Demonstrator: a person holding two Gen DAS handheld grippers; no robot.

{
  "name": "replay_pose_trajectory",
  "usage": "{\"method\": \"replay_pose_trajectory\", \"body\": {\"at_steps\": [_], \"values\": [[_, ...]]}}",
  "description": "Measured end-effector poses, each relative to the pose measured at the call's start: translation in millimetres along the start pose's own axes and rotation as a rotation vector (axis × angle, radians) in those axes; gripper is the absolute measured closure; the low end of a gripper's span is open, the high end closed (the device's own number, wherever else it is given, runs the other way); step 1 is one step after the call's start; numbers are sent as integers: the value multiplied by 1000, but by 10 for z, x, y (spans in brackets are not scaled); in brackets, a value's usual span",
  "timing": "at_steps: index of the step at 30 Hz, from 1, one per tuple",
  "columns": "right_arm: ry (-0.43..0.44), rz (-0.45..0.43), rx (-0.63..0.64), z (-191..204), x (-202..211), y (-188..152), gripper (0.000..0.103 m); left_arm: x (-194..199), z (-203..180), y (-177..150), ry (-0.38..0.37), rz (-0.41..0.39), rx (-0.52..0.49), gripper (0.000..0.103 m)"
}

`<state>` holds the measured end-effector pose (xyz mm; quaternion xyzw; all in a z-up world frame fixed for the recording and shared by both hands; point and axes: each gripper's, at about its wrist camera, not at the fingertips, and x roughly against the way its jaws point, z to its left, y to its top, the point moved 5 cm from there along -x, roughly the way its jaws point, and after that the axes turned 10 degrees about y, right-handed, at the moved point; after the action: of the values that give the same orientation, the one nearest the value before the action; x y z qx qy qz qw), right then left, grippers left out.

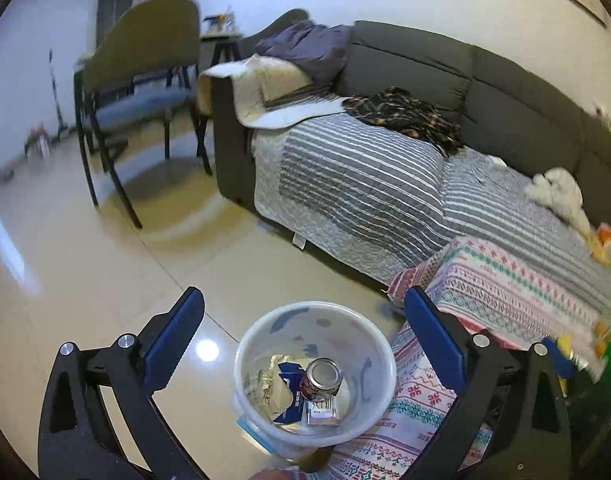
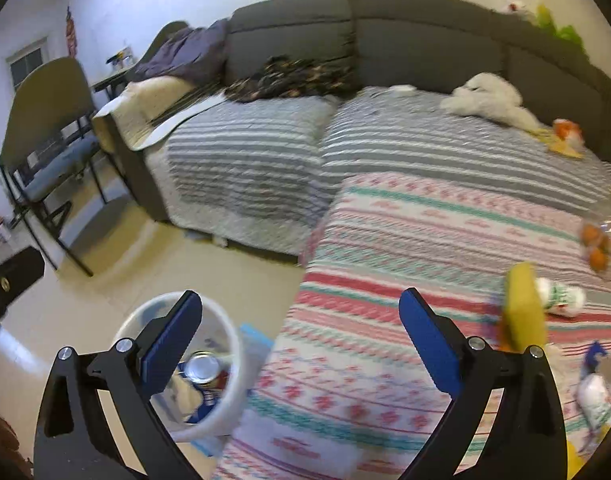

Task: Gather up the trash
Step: 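Move both tools away from the bin back toward the table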

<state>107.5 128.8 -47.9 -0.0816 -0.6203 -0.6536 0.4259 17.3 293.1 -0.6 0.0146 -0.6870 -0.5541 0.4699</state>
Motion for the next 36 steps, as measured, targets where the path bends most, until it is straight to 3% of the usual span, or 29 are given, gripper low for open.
{"method": "replay_pose_trajectory", "body": {"at_steps": [15, 36], "values": [[-199, -112, -39, -1039, 716, 63, 7, 323, -908, -266, -38, -57, -122, 7], [-340, -114, -112, -2154, 1196, -197, 7, 607, -2017, -668, -177, -21, -236, 7]]}}
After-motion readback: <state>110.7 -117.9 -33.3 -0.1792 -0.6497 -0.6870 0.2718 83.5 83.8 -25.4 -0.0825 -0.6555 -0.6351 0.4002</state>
